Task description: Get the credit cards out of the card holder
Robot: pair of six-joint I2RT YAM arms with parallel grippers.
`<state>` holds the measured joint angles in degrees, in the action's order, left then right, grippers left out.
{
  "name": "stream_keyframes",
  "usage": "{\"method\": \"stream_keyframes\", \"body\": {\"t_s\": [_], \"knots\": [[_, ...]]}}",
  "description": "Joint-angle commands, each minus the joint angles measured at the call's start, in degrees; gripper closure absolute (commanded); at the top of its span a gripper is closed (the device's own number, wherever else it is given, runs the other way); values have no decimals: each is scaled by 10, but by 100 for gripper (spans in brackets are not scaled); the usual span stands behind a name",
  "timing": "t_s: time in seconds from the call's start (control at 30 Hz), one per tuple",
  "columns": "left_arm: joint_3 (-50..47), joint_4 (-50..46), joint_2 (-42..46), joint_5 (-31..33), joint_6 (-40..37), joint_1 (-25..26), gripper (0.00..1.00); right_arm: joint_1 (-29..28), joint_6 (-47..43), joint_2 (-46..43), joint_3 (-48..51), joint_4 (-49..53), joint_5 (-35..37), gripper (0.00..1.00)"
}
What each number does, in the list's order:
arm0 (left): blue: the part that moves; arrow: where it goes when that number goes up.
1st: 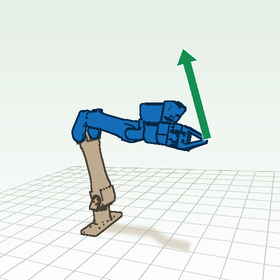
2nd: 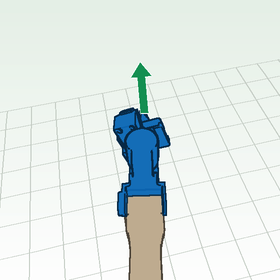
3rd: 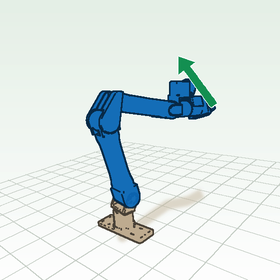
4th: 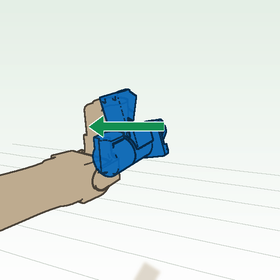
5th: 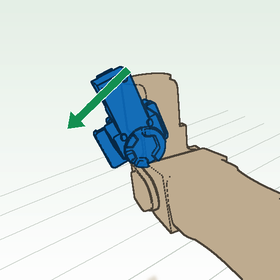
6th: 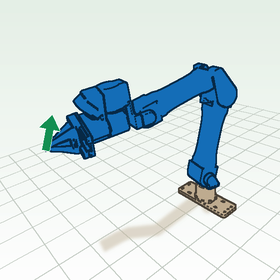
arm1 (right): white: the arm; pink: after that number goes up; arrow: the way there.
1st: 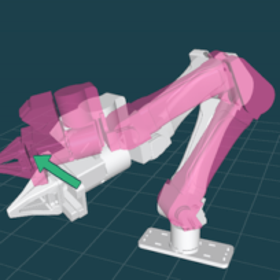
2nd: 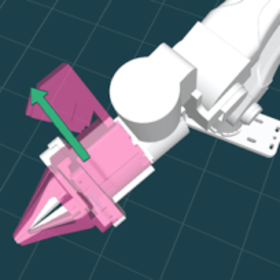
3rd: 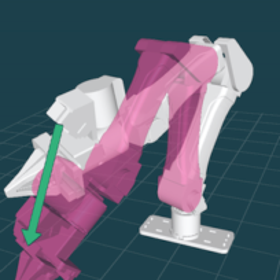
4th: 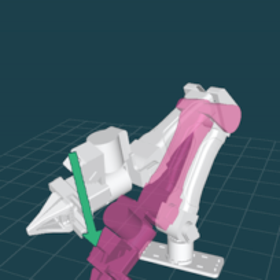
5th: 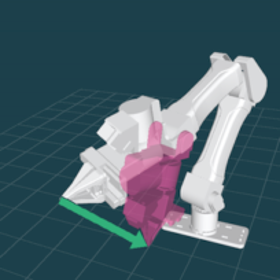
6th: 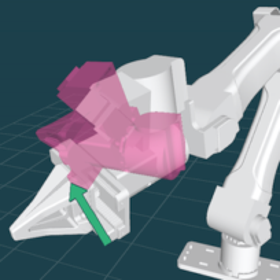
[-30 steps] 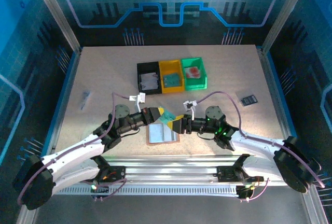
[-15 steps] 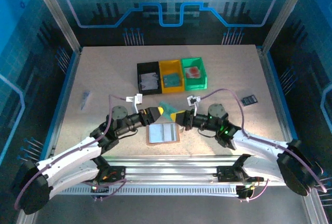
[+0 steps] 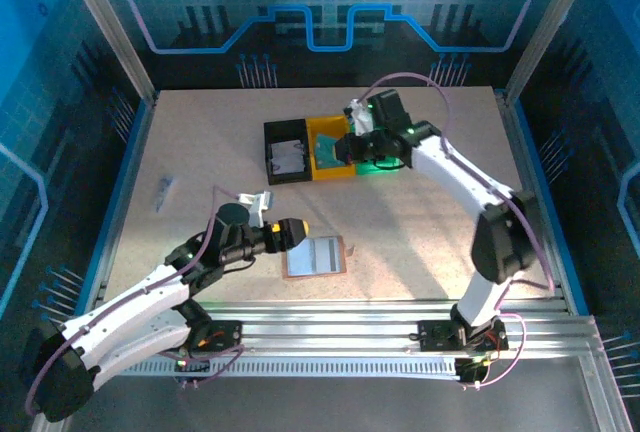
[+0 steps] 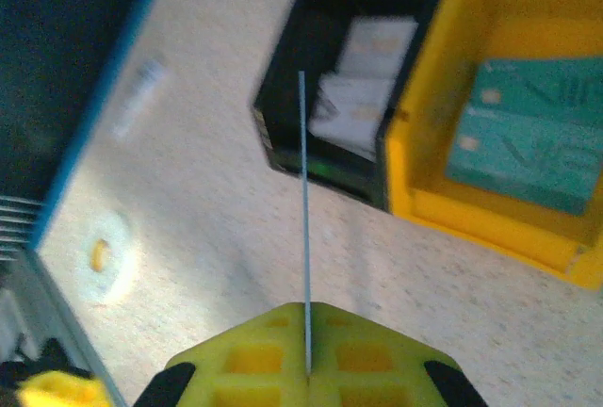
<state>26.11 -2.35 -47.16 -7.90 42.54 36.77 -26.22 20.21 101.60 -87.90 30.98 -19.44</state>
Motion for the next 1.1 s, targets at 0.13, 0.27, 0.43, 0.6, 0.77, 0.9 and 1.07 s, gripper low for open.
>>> {"method": "stream_keyframes", "body": {"t_s": [0.13, 0.27, 0.43, 0.6, 0.77, 0.9, 1.07], "knots": [[-4, -32, 9, 12, -29, -7, 17, 8, -85, 182, -245, 268, 78, 100], [-7, -38, 10, 12, -33, -8, 16, 21, -92, 250, -343, 295, 71, 100], [-14, -41, 9, 14, -32, -9, 15, 37, -93, 358, -489, 361, 49, 100], [-14, -47, 10, 17, -36, -9, 14, 39, -98, 424, -585, 391, 0, 100], [-12, -54, 10, 19, -38, -11, 14, 38, -101, 456, -598, 393, -25, 100], [-16, -56, 13, 23, -36, -11, 13, 31, -104, 470, -603, 385, -27, 100], [-24, -50, 12, 22, -28, -10, 12, 28, -107, 498, -624, 388, -28, 96]]}}
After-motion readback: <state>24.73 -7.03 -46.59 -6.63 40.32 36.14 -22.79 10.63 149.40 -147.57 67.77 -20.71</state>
